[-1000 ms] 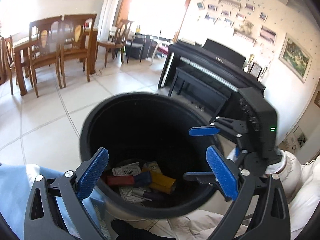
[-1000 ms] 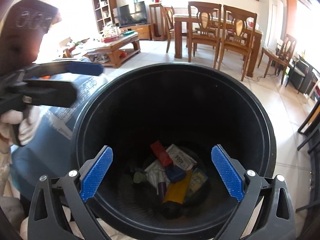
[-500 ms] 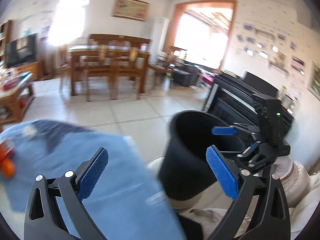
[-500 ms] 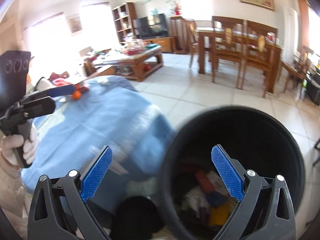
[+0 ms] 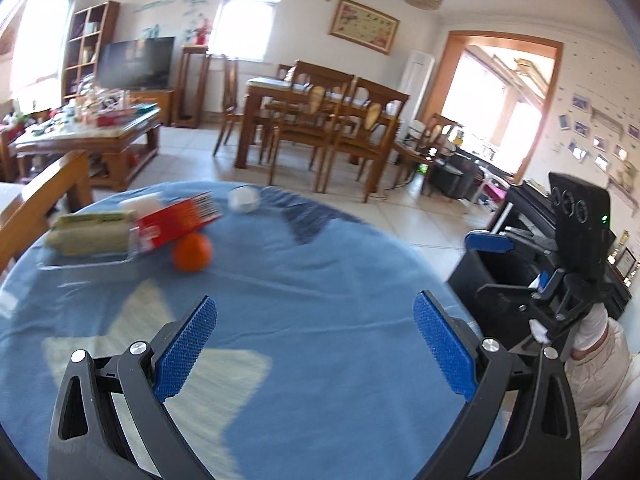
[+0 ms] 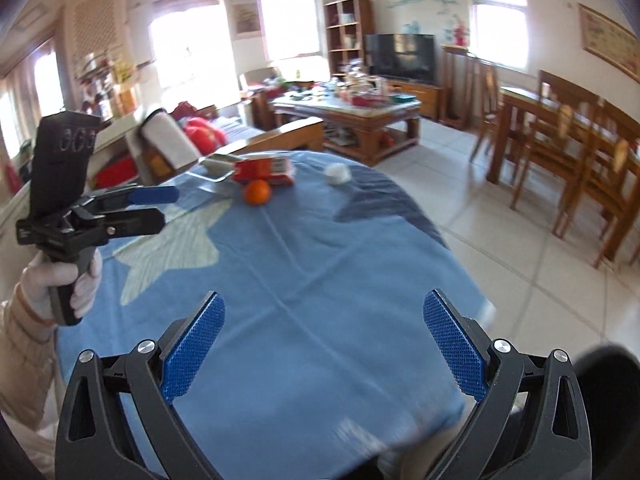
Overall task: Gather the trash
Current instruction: 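Grasp the clear plastic tray with left tool while right tool grasps the red juice carton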
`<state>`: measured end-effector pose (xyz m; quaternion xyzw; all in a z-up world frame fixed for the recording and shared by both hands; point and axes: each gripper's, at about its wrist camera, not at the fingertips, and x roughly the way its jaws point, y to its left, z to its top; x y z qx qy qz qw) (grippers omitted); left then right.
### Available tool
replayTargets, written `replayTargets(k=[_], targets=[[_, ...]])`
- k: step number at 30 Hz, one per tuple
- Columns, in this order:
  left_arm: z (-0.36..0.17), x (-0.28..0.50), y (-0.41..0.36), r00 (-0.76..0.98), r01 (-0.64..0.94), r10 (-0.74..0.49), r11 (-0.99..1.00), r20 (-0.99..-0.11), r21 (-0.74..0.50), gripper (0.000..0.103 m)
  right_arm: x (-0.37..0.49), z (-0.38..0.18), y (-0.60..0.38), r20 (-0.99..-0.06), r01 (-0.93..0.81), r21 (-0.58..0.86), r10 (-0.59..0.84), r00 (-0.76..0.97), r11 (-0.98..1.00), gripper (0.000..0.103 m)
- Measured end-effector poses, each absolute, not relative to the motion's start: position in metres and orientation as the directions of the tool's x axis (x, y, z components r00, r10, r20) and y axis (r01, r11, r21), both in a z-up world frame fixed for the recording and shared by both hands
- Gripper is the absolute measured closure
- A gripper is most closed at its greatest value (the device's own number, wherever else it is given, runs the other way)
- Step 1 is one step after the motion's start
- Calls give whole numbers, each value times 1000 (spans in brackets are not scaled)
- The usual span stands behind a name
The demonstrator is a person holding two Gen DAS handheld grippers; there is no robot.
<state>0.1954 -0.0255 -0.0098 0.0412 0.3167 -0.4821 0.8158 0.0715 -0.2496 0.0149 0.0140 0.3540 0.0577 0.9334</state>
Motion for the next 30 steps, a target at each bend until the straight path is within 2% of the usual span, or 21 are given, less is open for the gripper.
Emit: replayTargets(k=[12, 18, 23, 30], targets=[[-22, 283, 8, 343, 859, -687, 506, -641, -83, 5, 178, 17, -181, -685, -366, -122, 189, 704, 922, 6], [-31, 311, 5, 329, 887, -637, 462, -697, -3, 5, 237, 12, -163, -694, -464, -174, 226, 684, 869, 15], [-40, 322, -5, 309, 910, -598, 412, -740, 47, 5, 275, -1, -149, -718, -539, -217, 241, 653, 814, 27], [-60, 326, -15, 260, 940, -543, 333, -799, 80, 6, 312, -16, -129, -747, -607, -273, 234, 622, 746, 30]])
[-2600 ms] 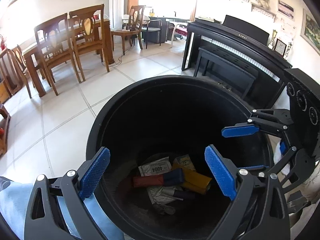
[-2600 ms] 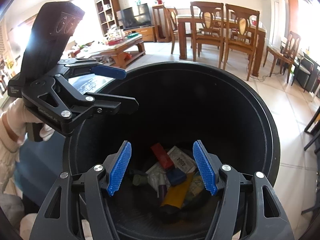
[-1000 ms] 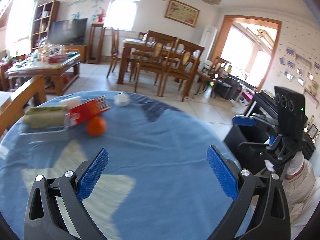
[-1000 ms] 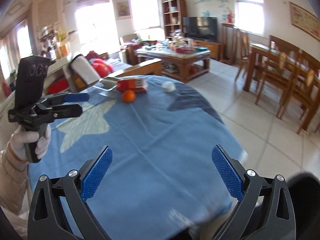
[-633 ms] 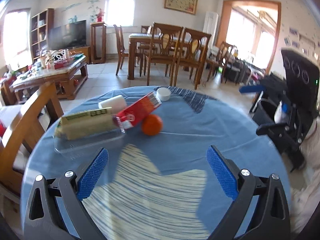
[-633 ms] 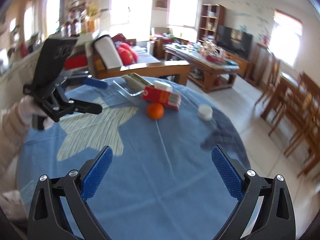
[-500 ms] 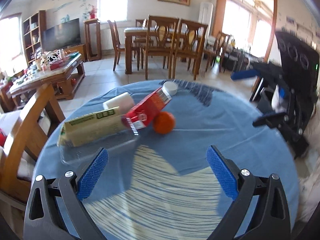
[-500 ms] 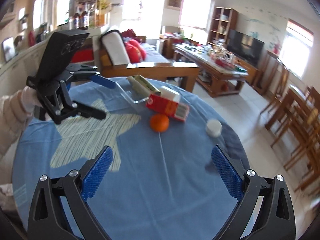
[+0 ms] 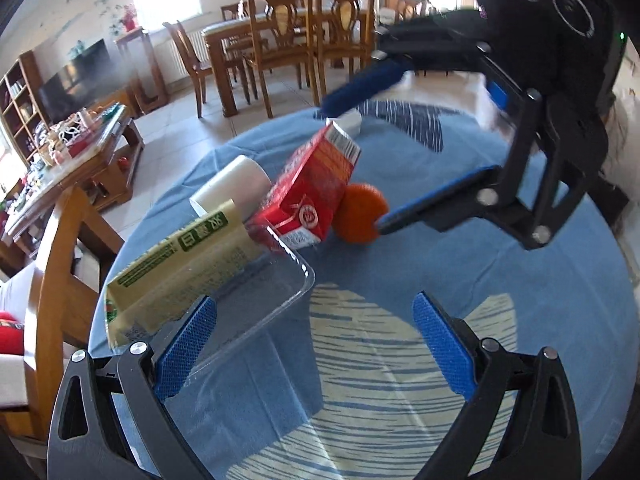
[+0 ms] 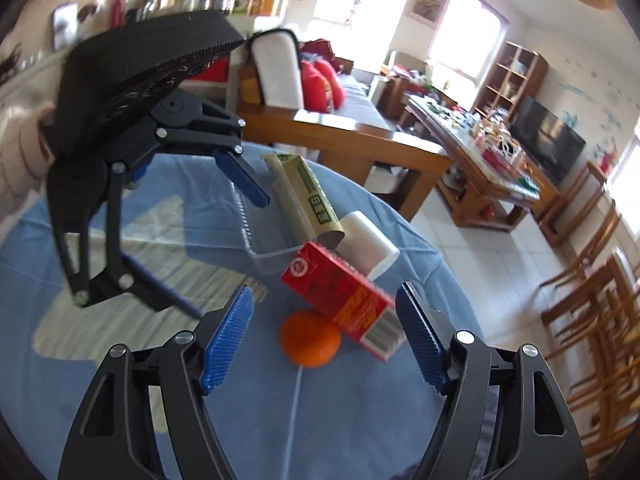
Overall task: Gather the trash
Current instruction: 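Grasp the clear plastic tray with left tool while right tool grasps the red juice carton, then lift the clear tray with left tool while right tool holds the red carton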
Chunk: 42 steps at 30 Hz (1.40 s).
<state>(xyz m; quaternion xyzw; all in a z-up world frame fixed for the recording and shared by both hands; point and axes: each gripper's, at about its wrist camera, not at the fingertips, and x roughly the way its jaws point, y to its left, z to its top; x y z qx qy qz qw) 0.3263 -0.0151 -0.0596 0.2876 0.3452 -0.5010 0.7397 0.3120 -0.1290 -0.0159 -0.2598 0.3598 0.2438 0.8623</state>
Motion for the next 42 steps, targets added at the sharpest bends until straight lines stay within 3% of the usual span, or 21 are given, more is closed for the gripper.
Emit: replayTargets(k=[2, 4, 10, 14, 17, 23, 32, 37, 42], targets=[[-64, 326, -14, 251, 943, -536, 323, -806, 79, 8, 322, -23, -125, -761, -620, -285, 220, 610, 731, 30], [-66, 326, -15, 240, 947, -530, 312, -813, 76, 18, 329, -30, -120, -772, -633, -301, 207, 600, 713, 30], [-72, 332, -9, 245, 936, -524, 347, -816, 59, 32, 343, -47, -114, -779, -636, -327, 181, 600, 699, 32], [-67, 340, -2, 285, 907, -527, 418, -801, 47, 63, 350, -50, -115, -774, -613, -329, 167, 611, 718, 50], [-65, 345, 3, 293, 888, -535, 460, -792, 18, 84, 351, -46, -119, -761, -596, -321, 174, 625, 736, 57], [-57, 333, 4, 316, 881, -555, 472, -770, 21, 95, 345, -37, -127, -744, -582, -316, 185, 642, 749, 69], [-33, 296, 18, 329, 871, -607, 491, -723, -16, 97, 301, -6, -136, -703, -564, -264, 244, 668, 782, 70], [-17, 263, 22, 353, 863, -626, 504, -695, -16, 96, 260, 14, -145, -688, -526, -140, 300, 661, 839, 70], [-28, 260, 21, 404, 822, -549, 568, -732, 27, 96, 207, 30, -168, -666, -443, 22, 343, 662, 896, 71]])
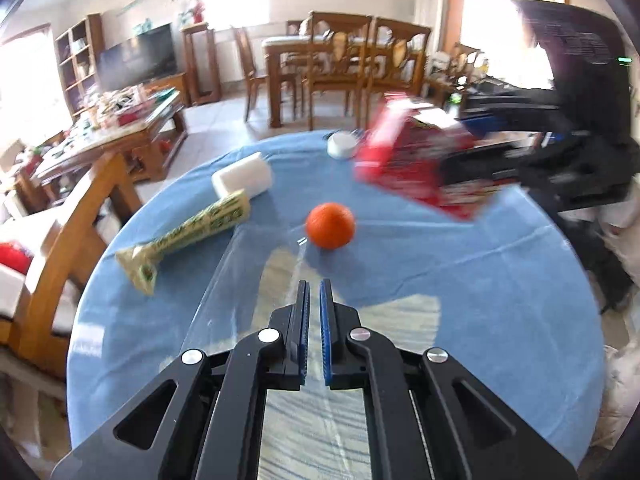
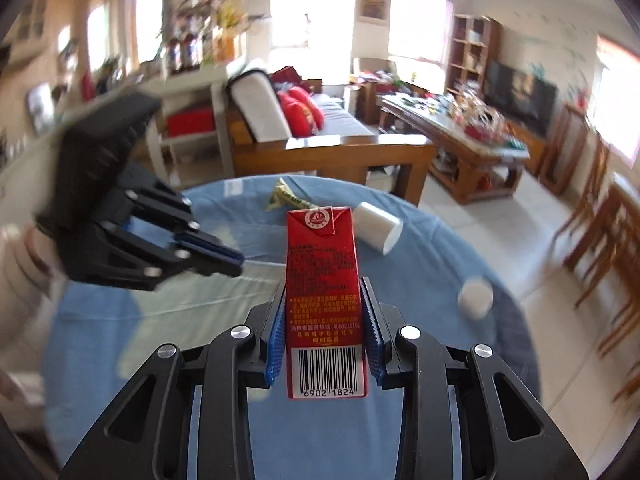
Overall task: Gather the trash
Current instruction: 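Lift the clear tray with left tool while right tool holds the red carton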
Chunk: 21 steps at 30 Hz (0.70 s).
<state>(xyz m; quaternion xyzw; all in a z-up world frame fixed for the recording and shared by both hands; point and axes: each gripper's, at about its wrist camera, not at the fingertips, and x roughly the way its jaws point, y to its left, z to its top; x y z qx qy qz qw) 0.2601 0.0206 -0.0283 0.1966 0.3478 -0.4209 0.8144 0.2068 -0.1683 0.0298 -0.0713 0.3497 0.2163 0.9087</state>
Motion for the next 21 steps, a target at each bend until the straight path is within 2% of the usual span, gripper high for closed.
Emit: replayTargets(k=[1, 4, 9, 13, 16, 17, 18, 19, 20, 21], targets=[[-30, 260, 21, 439, 808, -529, 585, -726, 62, 95, 196, 32, -172, -659, -433, 43, 352, 664, 900, 71], [-31, 264, 18, 443, 798, -522, 600, -728, 56, 93, 159, 37, -182, -646, -412, 103, 376, 665, 905, 71], [-46, 275, 2, 463, 771, -429, 626, -776, 114, 92, 100, 44, -196, -611, -403, 157, 409, 678, 902, 71], [-47, 273, 6, 433, 760, -460, 649, -776, 40, 92, 73, 45, -198, -588, -385, 196, 422, 690, 902, 70], [-38, 264, 10, 463, 753, -467, 656, -753, 56, 91, 64, 43, -206, -585, -367, 217, 421, 693, 905, 70], [-33, 261, 12, 483, 749, -464, 659, -742, 76, 76, 61, 41, -209, -584, -362, 223, 421, 694, 905, 71], [-28, 258, 15, 507, 743, -461, 662, -728, 99, 39, 61, 40, -209, -579, -359, 236, 428, 694, 903, 71], [-25, 256, 17, 534, 734, -455, 668, -713, 123, 18, 60, 39, -212, -578, -355, 247, 431, 693, 902, 71], [-18, 254, 22, 595, 708, -447, 685, -668, 173, 5, 59, 37, -213, -577, -351, 255, 433, 692, 901, 71], [-15, 256, 19, 609, 703, -450, 687, -653, 182, 5, 59, 35, -212, -577, -348, 258, 432, 693, 902, 70]])
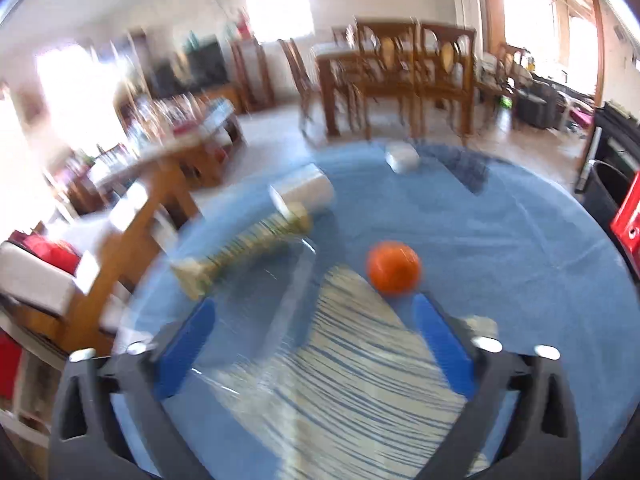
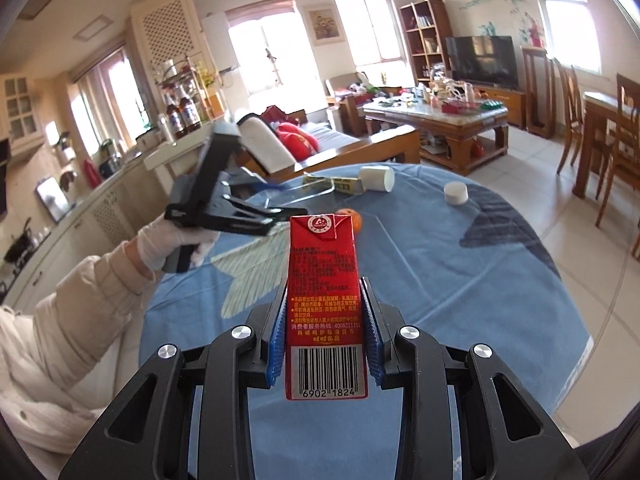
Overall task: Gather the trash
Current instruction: 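Lift the clear tray with left tool while right tool holds the red carton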
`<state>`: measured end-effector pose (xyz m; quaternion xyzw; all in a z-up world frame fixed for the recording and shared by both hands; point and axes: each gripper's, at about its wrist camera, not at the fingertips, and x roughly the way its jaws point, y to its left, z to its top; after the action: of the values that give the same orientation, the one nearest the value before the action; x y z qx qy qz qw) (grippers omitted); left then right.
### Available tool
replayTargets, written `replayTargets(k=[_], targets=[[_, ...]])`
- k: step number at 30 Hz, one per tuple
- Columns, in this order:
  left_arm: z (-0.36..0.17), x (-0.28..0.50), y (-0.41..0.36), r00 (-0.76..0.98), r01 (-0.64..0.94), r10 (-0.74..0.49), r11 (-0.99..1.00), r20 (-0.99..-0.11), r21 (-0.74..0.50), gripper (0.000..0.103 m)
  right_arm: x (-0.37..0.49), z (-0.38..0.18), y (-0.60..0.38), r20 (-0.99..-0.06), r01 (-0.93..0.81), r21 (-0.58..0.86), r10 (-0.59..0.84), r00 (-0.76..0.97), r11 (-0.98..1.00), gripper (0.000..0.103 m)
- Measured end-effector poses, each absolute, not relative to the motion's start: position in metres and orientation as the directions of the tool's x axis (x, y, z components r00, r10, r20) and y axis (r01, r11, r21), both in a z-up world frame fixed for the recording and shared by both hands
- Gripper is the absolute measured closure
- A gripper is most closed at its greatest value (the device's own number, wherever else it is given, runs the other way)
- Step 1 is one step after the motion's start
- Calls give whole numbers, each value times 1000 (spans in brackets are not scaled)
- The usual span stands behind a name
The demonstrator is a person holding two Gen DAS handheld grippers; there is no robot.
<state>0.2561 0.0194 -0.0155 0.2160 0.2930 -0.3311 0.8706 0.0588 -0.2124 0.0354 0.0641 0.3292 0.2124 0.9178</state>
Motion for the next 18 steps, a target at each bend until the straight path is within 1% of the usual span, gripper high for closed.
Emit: replayTargets(k=[4, 7, 10, 11, 12, 13, 14, 16, 17, 18], targets=[[-19, 271, 19, 590, 700, -421, 692, -689, 177, 5, 64, 26, -213, -576, -342, 292, 450, 683, 893, 71], [-33, 278, 8, 514, 755, -420, 635, -748, 162, 6, 66, 18, -212, -582, -339, 310, 460, 671, 888, 70], [-45, 286, 5, 473, 777, -406, 611, -782, 153, 7, 69, 15, -210, -586, -337, 322, 466, 663, 885, 71], [-49, 290, 6, 438, 787, -414, 606, -798, 118, 16, 69, 14, -210, -588, -338, 324, 468, 660, 883, 71], [-52, 291, 8, 402, 796, -429, 600, -809, 77, 32, 69, 15, -209, -589, -338, 325, 469, 658, 883, 71], [-56, 296, 10, 355, 804, -446, 594, -821, 26, 39, 69, 14, -209, -590, -337, 327, 469, 657, 883, 70], [-59, 297, 14, 343, 805, -453, 594, -823, 8, 46, 70, 13, -208, -591, -335, 329, 470, 656, 883, 70], [-57, 297, 21, 347, 800, -472, 600, -810, -6, 56, 73, 12, -208, -593, -332, 333, 470, 654, 883, 70], [-57, 298, 25, 353, 791, -472, 611, -808, -12, 71, 74, 11, -207, -593, -330, 336, 471, 653, 882, 70], [-57, 299, 28, 361, 775, -467, 632, -807, -19, 90, 74, 10, -207, -593, -329, 340, 472, 652, 881, 70]])
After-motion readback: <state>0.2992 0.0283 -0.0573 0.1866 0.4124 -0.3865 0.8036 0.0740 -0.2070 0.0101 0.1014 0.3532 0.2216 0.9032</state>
